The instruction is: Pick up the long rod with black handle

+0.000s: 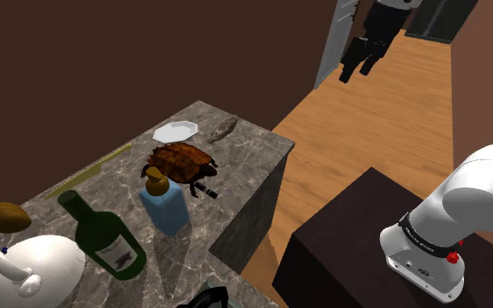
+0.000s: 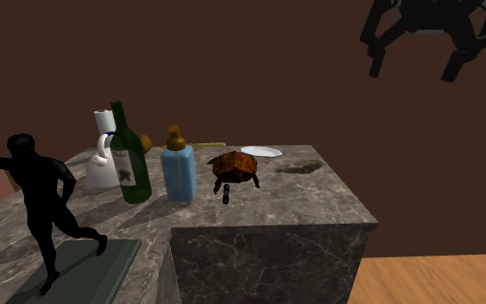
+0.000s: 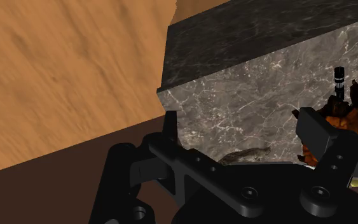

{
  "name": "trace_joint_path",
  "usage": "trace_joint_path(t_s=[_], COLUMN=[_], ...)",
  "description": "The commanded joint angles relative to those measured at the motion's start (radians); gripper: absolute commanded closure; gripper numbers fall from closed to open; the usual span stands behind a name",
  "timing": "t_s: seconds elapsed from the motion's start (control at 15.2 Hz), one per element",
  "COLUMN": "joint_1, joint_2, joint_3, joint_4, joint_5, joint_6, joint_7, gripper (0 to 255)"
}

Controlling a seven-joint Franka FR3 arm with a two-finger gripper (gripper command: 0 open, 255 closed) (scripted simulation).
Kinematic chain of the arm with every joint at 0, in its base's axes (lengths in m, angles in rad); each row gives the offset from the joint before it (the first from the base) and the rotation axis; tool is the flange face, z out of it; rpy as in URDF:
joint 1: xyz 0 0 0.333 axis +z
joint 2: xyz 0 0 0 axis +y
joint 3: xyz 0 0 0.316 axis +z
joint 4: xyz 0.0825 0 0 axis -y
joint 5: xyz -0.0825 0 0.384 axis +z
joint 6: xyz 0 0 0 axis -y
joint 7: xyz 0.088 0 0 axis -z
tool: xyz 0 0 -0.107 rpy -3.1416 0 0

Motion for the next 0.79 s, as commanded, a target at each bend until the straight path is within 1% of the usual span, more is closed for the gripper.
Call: trace_joint_path(t_s=[0.0,0.4,0.73], joint_1=[0.000,0.034,0.059], joint_2=[0.000,0.096,0.211], joint_3=[0.000,0.089,0.165], joint_4=[0.000,-0.068,-0.090], joint_5=[0.000,0.048,0.076], joint_6=[0.000,0.157,0.291], joint_7=[0.000,0.075,0.139], gripper=[0,0,0])
